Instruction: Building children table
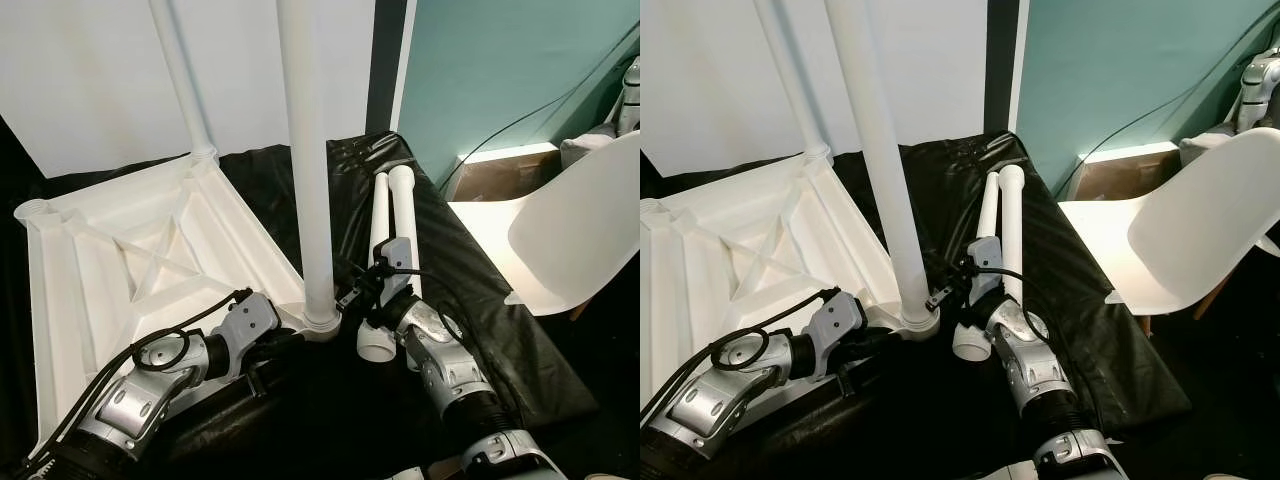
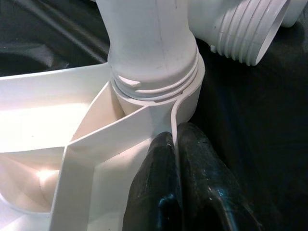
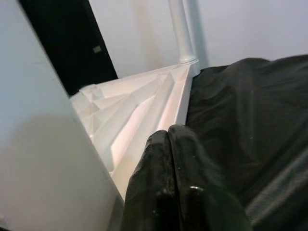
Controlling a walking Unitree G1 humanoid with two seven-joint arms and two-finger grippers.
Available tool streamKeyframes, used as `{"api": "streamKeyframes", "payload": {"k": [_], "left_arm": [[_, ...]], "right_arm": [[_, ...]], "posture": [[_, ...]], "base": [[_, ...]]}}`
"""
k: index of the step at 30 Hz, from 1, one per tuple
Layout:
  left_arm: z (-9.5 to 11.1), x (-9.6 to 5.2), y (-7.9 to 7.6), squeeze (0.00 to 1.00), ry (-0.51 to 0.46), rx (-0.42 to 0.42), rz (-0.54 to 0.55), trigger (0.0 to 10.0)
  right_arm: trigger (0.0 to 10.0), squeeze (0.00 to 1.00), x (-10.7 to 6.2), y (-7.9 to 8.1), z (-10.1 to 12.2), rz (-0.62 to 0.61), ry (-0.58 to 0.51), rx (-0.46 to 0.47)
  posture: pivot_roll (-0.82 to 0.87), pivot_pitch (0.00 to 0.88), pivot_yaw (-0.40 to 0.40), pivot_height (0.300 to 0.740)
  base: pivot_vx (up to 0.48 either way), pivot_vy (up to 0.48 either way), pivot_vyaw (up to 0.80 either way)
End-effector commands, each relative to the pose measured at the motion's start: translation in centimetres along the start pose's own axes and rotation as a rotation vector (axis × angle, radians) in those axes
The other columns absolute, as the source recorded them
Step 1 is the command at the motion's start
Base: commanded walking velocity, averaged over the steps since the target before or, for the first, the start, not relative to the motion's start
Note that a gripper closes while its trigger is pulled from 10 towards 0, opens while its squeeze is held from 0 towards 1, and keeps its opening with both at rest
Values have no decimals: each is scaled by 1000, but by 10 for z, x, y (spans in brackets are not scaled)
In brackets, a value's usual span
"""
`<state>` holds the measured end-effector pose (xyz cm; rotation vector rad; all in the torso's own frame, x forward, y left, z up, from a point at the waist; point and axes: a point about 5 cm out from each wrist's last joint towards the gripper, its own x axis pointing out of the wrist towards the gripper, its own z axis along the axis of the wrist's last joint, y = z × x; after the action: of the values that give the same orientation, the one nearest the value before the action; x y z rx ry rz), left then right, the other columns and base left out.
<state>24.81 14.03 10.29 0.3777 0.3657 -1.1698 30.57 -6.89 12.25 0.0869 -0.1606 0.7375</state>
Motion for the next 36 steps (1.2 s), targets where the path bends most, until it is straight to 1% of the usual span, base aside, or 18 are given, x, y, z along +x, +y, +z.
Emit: {"api": "streamKeyframes", "payload": {"k": [1, 2, 5, 7, 8, 12, 13, 16, 18, 20, 24, 26, 27, 28, 29, 30, 34, 36], "left_arm": [[-24, 12, -27, 0, 77, -79, -203, 10000], [-24, 12, -27, 0, 77, -79, -203, 10000], [-24, 12, -27, 0, 77, -79, -204, 10000], [-23, 12, -26, 0, 77, -77, -206, 10000], [-23, 13, -26, 0, 75, -77, -206, 10000], [-23, 12, -26, 0, 74, -75, -207, 10000], [-23, 12, -26, 0, 74, -75, -207, 10000], [-23, 13, -26, 0, 73, -75, -209, 10000], [-23, 13, -26, 0, 73, -75, -209, 10000], [-23, 13, -25, 0, 72, -73, -212, 10000], [-22, 14, -23, 0, 72, -66, -216, 10000], [-22, 14, -23, 0, 72, -66, -216, 10000], [-21, 15, -22, 0, 71, -63, -218, 10000], [-20, 16, -21, 0, 69, -58, -223, 10000], [-20, 16, -21, 0, 69, -58, -223, 10000], [-18, 17, -20, 0, 68, -50, -229, 10000], [-17, 18, -19, 0, 66, -47, -229, 10000], [-17, 17, -18, 0, 65, -47, -220, 10000]], "right_arm": [[6784, 1000, -1, 1, 3, 10, 6, -36], [10000, 1000, -1, 1, 6, 46, 2, -57], [10000, 1000, -2, 1, 9, 93, 6, -93], [10000, 1000, -5, -4, 12, 126, 39, -138], [10000, 0, -7, -8, 14, 140, 57, -158], [10000, 0, -20, -21, 22, 180, 107, -218], [10000, 0, -20, -21, 22, 180, 107, -218], [10000, 0, -38, -32, 30, 252, 167, -244], [10000, 0, -38, -32, 30, 252, 167, -244], [10000, 0, -51, -39, 38, 326, 206, -274], [10000, 0, -56, -44, 44, 401, 231, -295], [10000, 0, -56, -44, 44, 401, 231, -295], [10000, 0, -56, -44, 45, 434, 238, -307], [10000, 0, -49, -45, 46, 460, 235, -312], [10000, 0, -49, -45, 46, 460, 235, -312], [10000, 0, -33, -43, 46, 529, 240, -329], [10000, 0, -24, -41, 45, 567, 250, -329], [10000, 0, -14, -42, 40, 600, 280, -325]], "posture": [[48, 0, -10, 740], [47, 0, -9, 740], [42, 0, -6, 740], [38, 0, -5, 740], [36, 0, -4, 740], [26, 0, -4, 740], [26, 0, -4, 740], [18, 0, -3, 740], [18, 0, -3, 740], [3, 0, 3, 740], [-5, 0, 9, 740], [-5, 0, 9, 740], [-5, 0, 9, 740], [-10, 0, 13, 740], [-10, 0, 13, 740], [-7, 0, 15, 740], [2, 0, 11, 740], [23, 0, 2, 740]], "base": [[0, 0, 0], [0, 0, 0], [0, 0, 0], [0, 0, 0], [0, 0, 0], [0, 0, 0], [0, 0, 0], [0, 0, 0], [0, 0, 0], [0, 0, 0], [0, 0, 0], [0, 0, 0], [0, 0, 0], [0, 0, 0], [0, 0, 0], [0, 0, 0], [0, 0, 0], [0, 0, 0]]}}
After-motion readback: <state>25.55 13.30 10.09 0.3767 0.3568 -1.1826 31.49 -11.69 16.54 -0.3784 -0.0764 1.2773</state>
